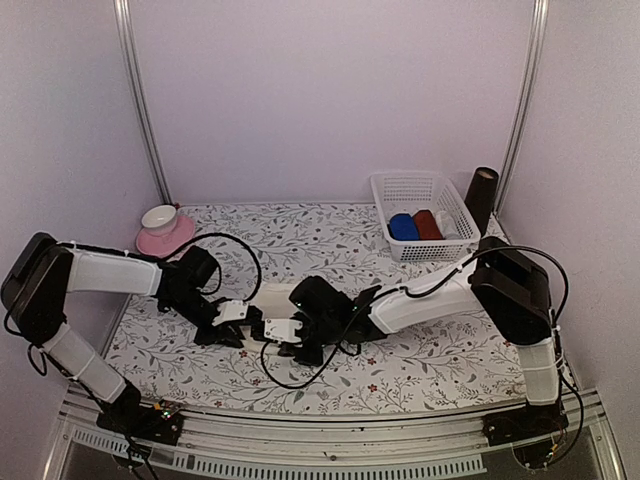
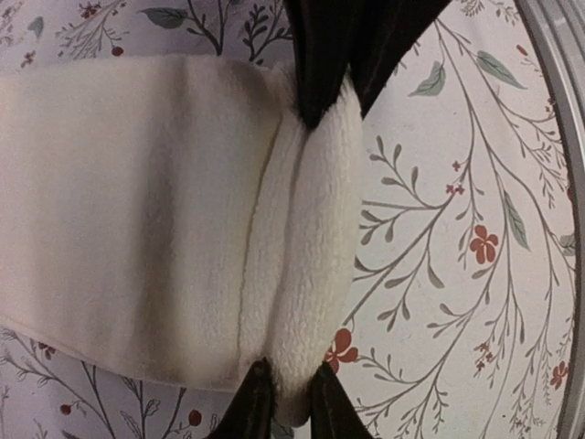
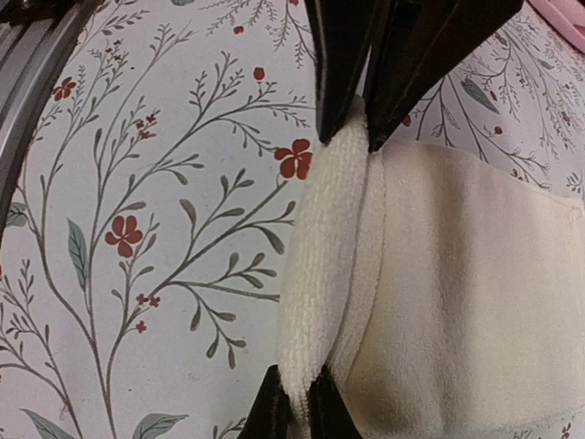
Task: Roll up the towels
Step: Roll the towel at the center of the board.
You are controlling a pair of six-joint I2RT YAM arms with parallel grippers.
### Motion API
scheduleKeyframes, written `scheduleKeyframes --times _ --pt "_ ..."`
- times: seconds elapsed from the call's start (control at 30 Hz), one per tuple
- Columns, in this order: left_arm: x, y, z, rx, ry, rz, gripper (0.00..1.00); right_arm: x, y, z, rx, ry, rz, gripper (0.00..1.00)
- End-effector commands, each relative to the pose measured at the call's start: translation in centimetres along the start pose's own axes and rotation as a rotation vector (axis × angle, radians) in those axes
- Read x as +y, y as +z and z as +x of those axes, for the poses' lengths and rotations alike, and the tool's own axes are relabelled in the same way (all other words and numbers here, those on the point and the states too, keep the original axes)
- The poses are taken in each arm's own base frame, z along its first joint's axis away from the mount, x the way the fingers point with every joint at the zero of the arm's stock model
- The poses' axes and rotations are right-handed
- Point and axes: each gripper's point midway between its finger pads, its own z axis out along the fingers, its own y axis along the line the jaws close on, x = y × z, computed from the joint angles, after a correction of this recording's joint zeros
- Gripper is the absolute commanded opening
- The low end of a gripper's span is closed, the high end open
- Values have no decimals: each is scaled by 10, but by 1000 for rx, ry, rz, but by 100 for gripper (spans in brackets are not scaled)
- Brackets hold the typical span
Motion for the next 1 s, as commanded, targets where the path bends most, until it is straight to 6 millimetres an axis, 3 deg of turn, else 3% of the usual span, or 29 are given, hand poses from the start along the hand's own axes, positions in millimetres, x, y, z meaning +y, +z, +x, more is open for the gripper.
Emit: scheduleKeyframes --times 0.0,0.1,0.27,0.5,0.63,0.97 --pt "-2 -3 4 3 -3 -19 11 19 1 28 84 193 -195 3" --pt "1 -3 5 -2 -10 -22 5 14 0 27 84 259 -233 3" --pt "3 -2 7 -2 -22 -18 5 6 1 33 105 339 -260 3" --pt "8 -7 6 -9 -18 -40 33 -5 5 50 138 436 -267 3" --pt "16 -19 -4 -52 3 -95 39 -8 7 57 151 471 -268 3" --pt "4 -40 -25 -177 245 -291 34 -18 3 60 120 653 -378 3"
